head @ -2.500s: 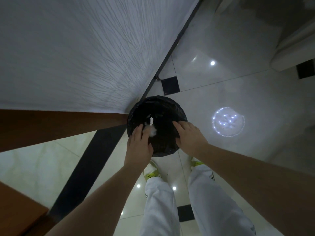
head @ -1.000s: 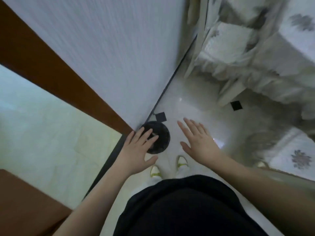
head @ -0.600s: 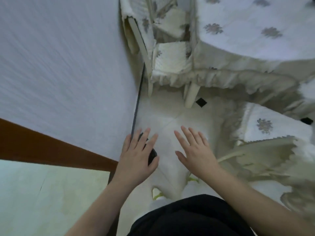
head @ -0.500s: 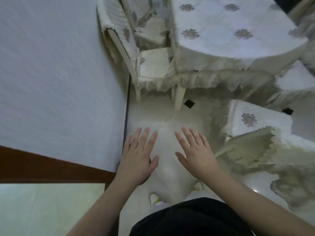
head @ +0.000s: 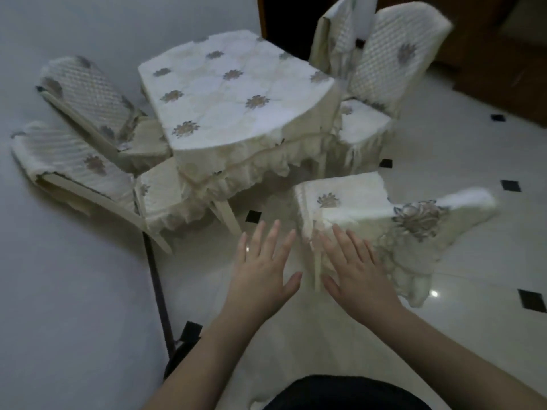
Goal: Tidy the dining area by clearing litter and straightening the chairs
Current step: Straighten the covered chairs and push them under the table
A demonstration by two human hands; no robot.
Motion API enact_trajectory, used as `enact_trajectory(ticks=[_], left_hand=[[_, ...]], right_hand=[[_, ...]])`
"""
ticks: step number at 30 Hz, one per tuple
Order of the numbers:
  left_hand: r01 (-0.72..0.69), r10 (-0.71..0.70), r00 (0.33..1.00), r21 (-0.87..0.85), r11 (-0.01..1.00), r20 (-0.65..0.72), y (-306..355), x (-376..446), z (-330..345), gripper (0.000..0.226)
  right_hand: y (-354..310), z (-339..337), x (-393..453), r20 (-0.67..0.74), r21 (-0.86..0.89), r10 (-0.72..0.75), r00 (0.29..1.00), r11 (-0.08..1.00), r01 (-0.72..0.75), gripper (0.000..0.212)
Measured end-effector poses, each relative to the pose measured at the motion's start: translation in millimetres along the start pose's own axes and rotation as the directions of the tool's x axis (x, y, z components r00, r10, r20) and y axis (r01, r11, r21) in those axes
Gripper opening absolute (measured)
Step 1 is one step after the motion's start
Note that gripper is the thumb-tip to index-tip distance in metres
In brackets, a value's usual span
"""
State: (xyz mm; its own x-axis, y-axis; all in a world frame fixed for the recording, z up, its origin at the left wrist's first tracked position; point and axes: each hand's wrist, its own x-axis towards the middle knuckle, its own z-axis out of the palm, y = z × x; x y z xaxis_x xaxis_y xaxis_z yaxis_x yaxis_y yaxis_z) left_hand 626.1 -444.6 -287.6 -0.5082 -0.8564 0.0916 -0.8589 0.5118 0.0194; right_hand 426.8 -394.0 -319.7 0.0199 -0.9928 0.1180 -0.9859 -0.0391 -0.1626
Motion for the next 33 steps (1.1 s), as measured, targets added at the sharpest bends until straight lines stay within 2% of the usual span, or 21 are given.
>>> enact_trajectory(ticks=[5, 11, 18, 24, 29, 33], left_hand=[[-0.043, 0.043, 0.999, -0.008, 0.999, 0.006, 84.0, 51.3, 8.5, 0.071], [-0.079, 0.079, 0.996, -0.004, 0.997, 0.042, 134.6, 80.0, 28.3, 0.073], [-0.086, 0.086, 0.994, 0.0, 0.996, 0.06, 137.8, 116.0, 52.2, 0.078], [-0.042, 0.043, 0.994, -0.006, 0.999, 0.104, 126.6, 156.9, 73.7, 0.09], [-0.117, 0.109, 0.97, 0.027, 0.993, 0.215, 109.5, 195.3, 102.1, 0.103], [-0.165, 0.198, 0.944, -0.144, 0.976, 0.263, 103.1, 220.2, 118.2, 0.089]], right_hand=[[99.0, -26.7, -17.0, -0.057, -0.01, 0.147, 0.987, 0.989, -0.148, 0.078], [168.1, -40.4, -21.0, -0.103, 0.017, 0.208, 0.973, 0.978, -0.207, 0.081], [208.4, -30.2, 0.7, -0.077, -0.037, 0.214, 0.974, 0.975, -0.217, 0.08], [241.9, -13.6, 32.2, -0.015, -0.129, 0.199, 0.98, 0.971, -0.199, 0.096], [276.8, -0.5, 59.8, 0.019, -0.235, 0.24, 0.971, 0.945, -0.229, 0.087], [296.4, 8.2, 86.1, 0.126, -0.192, 0.197, 0.972, 0.966, -0.171, 0.074]])
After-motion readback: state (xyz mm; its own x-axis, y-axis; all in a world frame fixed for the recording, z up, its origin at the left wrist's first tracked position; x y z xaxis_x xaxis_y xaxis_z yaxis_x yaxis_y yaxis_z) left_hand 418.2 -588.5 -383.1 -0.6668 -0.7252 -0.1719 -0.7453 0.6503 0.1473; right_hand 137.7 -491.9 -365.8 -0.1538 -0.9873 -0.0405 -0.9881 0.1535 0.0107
